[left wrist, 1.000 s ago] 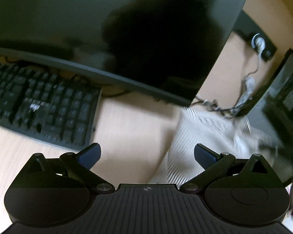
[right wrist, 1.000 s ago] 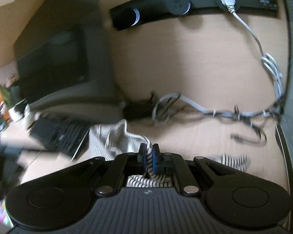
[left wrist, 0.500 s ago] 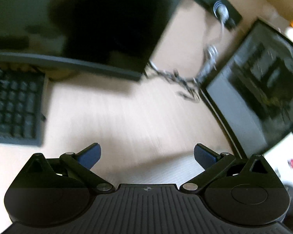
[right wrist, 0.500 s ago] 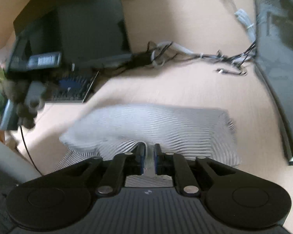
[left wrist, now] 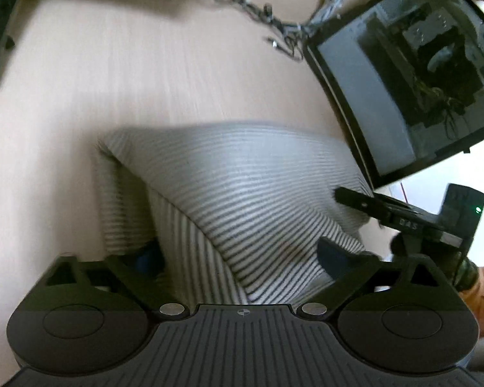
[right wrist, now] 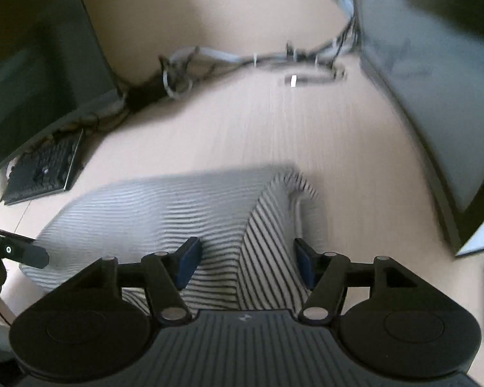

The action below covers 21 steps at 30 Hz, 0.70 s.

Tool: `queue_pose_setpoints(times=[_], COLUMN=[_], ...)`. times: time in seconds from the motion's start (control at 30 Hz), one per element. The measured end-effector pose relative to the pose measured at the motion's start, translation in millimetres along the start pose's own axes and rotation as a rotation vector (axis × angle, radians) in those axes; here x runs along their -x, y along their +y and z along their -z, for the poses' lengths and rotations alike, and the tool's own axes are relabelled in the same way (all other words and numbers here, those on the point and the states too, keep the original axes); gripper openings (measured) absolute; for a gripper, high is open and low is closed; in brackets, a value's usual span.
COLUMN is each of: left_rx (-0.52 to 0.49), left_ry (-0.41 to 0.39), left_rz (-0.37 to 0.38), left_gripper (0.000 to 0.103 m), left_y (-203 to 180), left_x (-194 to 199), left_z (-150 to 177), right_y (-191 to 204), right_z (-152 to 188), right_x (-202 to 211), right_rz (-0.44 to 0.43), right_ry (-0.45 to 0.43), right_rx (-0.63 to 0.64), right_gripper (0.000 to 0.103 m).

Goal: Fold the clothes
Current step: 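Grasp the shirt edge with both grippers and fold it over the body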

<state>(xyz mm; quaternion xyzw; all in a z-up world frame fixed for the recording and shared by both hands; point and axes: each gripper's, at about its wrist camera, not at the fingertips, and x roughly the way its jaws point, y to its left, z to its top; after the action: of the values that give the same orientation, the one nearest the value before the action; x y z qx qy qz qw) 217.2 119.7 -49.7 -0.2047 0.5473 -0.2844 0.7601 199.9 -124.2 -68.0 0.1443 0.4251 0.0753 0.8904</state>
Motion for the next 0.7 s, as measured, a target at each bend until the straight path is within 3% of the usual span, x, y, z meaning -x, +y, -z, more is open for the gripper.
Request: queue_pose_setpoints(times=[0.07,0.1,0.2,0.33,0.43,0.57,0.7], left_rx=[-0.005,-0.005,-0.003,-0.032,-0.068,-0.114,-0.141], left_ry=[-0.002,-0.008,-0.03,-0.141,-0.229,-0.274,-0.247], left_rz=[-0.008,-0.015,-0.045,-0.137,-0.142,-0.136,-0.127], left_gripper=[0.075,0.068,0.053,0.042,0.041,0.041,0.041], left_y=[-2,-2,5,7,-3,-12,-16], left_x=[-7,-10,-22,-23,-4,13,14], left_z=[-3,-8,-31,-80,-97,-85,-58], right_y=[4,5,10,14,8,8,6], right_z=[3,1,-15,-70,-103,-104,-91], right_x=[-2,-4,-20,-50,-48,-30,-16], right_rz=[-0.031,-0.049,-0.063,-0.068,-0.102,-0.132,-0.144], right_ry=[-0.011,-0.014,-0.031,-0.096,-0.152,-0.188,-0.186], right_rx=[0.024,0.036,0.069,0.117,0.094,0.103,0.104], right_gripper=[0.053,0.038,0.028,0.024,0.023,0.023,0.023])
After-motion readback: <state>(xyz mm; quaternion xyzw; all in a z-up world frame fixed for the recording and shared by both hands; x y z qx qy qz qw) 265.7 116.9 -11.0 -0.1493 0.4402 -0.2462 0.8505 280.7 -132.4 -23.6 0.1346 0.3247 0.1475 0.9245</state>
